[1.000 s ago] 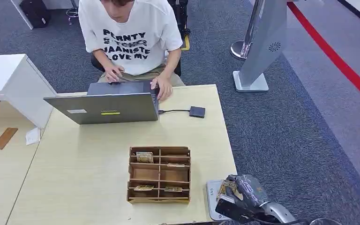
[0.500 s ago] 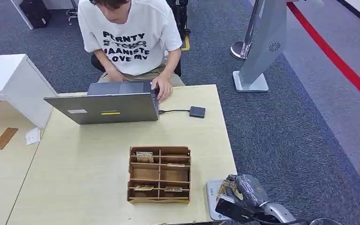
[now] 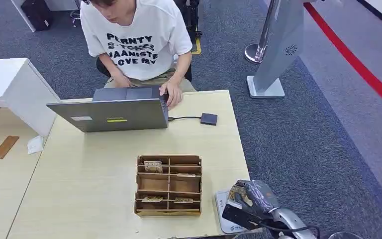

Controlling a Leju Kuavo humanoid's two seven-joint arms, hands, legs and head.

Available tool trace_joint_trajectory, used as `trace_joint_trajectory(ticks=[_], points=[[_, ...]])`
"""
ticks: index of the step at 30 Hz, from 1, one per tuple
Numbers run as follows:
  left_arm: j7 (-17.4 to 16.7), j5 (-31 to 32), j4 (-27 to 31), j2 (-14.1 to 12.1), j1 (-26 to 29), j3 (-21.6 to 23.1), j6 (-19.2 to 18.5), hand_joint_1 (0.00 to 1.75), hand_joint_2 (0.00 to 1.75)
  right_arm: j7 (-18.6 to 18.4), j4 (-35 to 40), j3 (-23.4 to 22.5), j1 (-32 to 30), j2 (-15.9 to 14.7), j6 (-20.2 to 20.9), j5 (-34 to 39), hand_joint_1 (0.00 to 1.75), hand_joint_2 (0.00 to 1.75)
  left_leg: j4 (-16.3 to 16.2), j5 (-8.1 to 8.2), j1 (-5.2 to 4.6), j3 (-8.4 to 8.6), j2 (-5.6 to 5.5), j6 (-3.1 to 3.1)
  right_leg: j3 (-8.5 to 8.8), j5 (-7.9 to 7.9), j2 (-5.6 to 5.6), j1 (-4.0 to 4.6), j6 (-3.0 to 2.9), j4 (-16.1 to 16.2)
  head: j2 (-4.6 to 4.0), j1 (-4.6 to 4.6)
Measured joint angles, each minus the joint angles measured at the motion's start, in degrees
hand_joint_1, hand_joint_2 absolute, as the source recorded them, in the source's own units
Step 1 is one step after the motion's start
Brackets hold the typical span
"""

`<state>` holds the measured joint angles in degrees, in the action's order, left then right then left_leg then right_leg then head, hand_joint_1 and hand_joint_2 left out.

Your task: Pass the card to the sensor for recognition and then transmit it.

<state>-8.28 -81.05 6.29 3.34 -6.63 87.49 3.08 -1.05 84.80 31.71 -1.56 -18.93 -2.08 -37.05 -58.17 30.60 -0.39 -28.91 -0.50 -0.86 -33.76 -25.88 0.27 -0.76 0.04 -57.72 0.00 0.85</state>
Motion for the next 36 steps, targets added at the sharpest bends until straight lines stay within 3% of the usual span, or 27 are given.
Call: trace_joint_trajectory(ticks=[36], points=[[0.02, -0.70, 0.00, -0.46, 0.09, 0.00, -0.15, 0.00, 0.00, 0.59, -1.55, -0.09, 1.76, 1.49, 1.59, -1.44, 1.75, 1.75, 0.00, 0.00, 0.00, 0.01, 0.00, 0.00, 0.02, 0.00, 0.00, 0.00, 0.00, 0.00, 0.00, 0.00]])
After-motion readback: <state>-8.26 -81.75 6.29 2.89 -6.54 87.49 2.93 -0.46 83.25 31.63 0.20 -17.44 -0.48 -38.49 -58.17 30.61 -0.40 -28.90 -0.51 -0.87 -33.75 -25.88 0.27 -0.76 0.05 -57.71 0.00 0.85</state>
